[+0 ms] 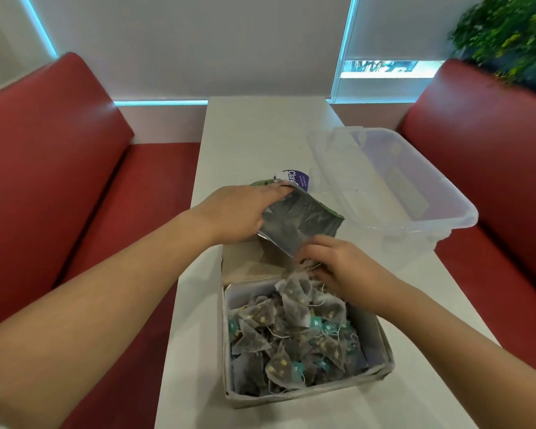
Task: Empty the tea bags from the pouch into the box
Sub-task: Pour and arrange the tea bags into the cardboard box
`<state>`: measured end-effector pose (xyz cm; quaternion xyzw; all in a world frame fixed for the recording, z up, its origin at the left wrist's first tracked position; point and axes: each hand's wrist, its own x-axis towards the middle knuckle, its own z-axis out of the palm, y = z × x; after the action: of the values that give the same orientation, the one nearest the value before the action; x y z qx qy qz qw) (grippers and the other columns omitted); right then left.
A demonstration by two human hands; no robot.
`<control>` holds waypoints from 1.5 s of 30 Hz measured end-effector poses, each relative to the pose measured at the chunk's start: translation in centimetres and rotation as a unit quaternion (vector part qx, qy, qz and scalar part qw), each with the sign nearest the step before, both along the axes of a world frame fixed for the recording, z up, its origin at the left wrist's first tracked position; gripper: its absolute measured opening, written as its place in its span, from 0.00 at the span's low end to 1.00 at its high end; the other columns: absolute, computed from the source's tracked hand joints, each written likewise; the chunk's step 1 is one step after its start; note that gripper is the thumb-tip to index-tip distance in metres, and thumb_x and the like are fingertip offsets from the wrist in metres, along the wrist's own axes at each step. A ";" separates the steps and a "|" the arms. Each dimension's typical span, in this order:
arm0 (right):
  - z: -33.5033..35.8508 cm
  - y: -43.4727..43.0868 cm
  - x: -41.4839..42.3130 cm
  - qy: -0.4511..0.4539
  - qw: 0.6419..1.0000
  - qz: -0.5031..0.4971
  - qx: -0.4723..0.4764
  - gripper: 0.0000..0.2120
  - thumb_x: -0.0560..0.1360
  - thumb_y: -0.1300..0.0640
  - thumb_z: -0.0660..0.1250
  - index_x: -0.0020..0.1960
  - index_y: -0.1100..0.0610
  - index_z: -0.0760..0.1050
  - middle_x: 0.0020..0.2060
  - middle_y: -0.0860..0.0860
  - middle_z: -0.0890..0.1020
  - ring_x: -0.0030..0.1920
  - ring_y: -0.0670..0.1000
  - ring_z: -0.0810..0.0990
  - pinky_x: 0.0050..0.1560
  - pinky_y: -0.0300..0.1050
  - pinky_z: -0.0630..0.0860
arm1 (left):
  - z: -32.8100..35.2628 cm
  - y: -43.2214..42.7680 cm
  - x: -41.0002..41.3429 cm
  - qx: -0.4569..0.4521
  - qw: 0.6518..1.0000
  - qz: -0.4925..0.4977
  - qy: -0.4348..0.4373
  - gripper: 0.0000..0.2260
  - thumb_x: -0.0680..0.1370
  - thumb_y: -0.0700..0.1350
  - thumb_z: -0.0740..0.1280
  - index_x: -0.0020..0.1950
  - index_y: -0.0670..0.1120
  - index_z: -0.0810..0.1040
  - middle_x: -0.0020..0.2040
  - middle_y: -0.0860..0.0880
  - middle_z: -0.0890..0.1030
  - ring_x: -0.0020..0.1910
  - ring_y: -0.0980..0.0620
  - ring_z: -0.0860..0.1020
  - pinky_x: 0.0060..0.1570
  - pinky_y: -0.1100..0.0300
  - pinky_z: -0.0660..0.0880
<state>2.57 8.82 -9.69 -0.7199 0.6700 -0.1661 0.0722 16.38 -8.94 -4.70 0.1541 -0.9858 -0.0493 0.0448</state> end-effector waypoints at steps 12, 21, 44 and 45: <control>-4.5 3.8 4.2 0.084 0.991 0.072 0.076 0.15 0.70 0.51 0.73 0.56 0.49 0.81 0.49 0.48 0.84 0.49 0.53 0.78 0.51 0.49 0.77 | 0.1 0.0 0.3 0.029 0.999 0.015 0.022 0.31 0.75 0.37 0.59 0.76 0.56 0.57 0.71 0.49 0.71 0.58 0.44 0.76 0.50 0.53 0.73; -1.4 5.6 4.4 -0.014 0.982 0.031 0.188 0.18 0.75 0.51 0.64 0.64 0.47 0.70 0.54 0.50 0.80 0.52 0.50 0.76 0.53 0.47 0.75 | 0.4 0.5 1.5 0.040 0.998 0.033 0.037 0.30 0.76 0.37 0.59 0.76 0.57 0.57 0.68 0.48 0.74 0.53 0.45 0.77 0.44 0.57 0.71; 1.1 4.1 1.9 -0.029 0.995 -0.068 -0.071 0.04 0.73 0.55 0.68 0.47 0.54 0.77 0.46 0.44 0.73 0.43 0.43 0.73 0.44 0.38 0.74 | 1.0 0.3 2.4 0.045 0.998 0.042 0.030 0.29 0.77 0.37 0.58 0.76 0.55 0.56 0.73 0.50 0.69 0.63 0.45 0.74 0.55 0.53 0.72; 1.4 3.7 1.4 -0.007 0.986 -0.098 -0.134 0.07 0.72 0.57 0.70 0.48 0.55 0.74 0.48 0.47 0.72 0.44 0.45 0.71 0.43 0.38 0.72 | 1.0 0.3 2.4 0.047 0.998 0.042 0.029 0.29 0.78 0.36 0.58 0.76 0.55 0.57 0.73 0.51 0.68 0.64 0.46 0.74 0.56 0.53 0.72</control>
<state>4.00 12.55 -8.32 -0.6527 0.7085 -0.2659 -0.0366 18.78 -8.65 -3.67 0.1958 -0.9733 -0.0983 0.0685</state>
